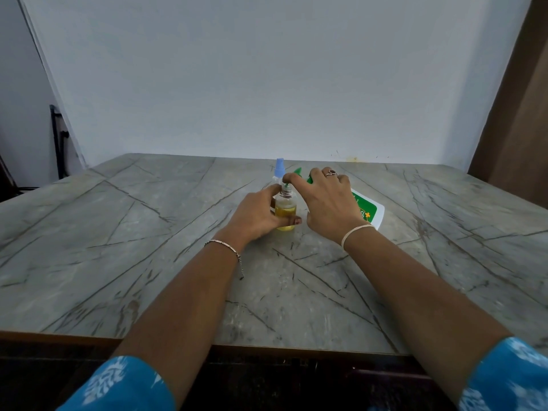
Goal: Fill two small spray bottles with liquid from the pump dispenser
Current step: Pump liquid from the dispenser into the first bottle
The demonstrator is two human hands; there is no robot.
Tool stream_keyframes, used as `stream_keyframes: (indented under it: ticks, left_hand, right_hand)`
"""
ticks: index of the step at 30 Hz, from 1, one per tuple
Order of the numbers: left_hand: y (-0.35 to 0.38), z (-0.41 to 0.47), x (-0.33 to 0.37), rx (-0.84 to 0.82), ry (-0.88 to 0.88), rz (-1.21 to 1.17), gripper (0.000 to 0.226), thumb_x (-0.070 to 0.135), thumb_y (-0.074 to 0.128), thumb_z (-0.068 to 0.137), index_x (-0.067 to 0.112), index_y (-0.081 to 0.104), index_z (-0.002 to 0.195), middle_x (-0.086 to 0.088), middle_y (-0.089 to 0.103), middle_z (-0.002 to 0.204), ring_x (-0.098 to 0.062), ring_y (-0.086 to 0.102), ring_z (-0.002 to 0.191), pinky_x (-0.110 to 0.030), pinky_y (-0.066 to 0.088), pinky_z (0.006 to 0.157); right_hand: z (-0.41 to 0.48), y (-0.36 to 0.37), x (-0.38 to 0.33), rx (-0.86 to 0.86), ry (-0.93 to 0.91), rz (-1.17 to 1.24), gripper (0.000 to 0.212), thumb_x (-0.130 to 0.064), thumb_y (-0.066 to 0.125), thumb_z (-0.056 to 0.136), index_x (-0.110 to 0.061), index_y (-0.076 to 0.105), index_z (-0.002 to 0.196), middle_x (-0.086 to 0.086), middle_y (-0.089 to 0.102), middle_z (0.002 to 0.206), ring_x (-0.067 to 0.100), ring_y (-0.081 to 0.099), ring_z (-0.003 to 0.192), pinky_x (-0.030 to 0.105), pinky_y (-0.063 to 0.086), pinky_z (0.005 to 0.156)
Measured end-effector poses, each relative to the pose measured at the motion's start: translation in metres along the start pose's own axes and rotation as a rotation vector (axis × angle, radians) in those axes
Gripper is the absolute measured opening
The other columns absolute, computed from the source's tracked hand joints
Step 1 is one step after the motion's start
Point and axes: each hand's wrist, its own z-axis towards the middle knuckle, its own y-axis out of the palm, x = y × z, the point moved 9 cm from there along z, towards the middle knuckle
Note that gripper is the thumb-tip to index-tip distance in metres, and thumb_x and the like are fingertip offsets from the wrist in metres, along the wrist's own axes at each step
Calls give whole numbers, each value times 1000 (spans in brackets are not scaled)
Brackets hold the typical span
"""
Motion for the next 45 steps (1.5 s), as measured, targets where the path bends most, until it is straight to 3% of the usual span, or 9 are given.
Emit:
stream_keyframes:
  ticks: [7, 14, 26, 37, 45]
  left_hand:
    - [1, 2, -1, 2, 2, -4, 69, 47, 80, 69, 25, 52, 128, -2, 65, 121, -20, 62, 107, -26, 45, 91]
    - [1, 2, -2, 5, -4, 3, 74, 50, 79, 68, 23, 50, 130, -3, 64, 123, -20, 60, 109, -28, 45, 92]
    - [3, 5, -6, -4, -12, 17, 77, 52, 78, 67, 24, 48, 132, -3, 63, 126, -20, 61, 108, -31, 48, 95]
    - [4, 5, -5, -5, -15, 29, 77, 52, 77, 68, 23, 47, 133, -4, 62, 126, -21, 60, 109, -27, 43, 91]
    - [4, 5, -5, -14, -8, 8, 76, 52, 78, 68, 25, 48, 133, -4, 63, 123, -20, 61, 104, -31, 47, 93]
  right_hand:
    - [1, -1, -3, 21, 8, 8, 74, -22, 71, 77, -32, 26, 136, 14, 53, 119, 35, 51, 111, 47, 43, 92]
    - [-2, 1, 1, 6, -11, 1, 83, -20, 67, 79, -39, 15, 142, 13, 52, 117, 34, 51, 111, 46, 43, 92]
    - [1, 0, -1, 13, 16, 7, 78, -22, 71, 76, -33, 26, 139, 14, 52, 117, 35, 50, 111, 49, 42, 92]
    - [-3, 1, 3, 1, -10, 24, 85, -20, 68, 78, -38, 14, 141, 12, 52, 116, 33, 50, 112, 46, 43, 92]
    - [-3, -1, 4, -19, -12, 68, 81, -20, 68, 78, -38, 19, 141, 11, 52, 117, 32, 50, 113, 45, 42, 92]
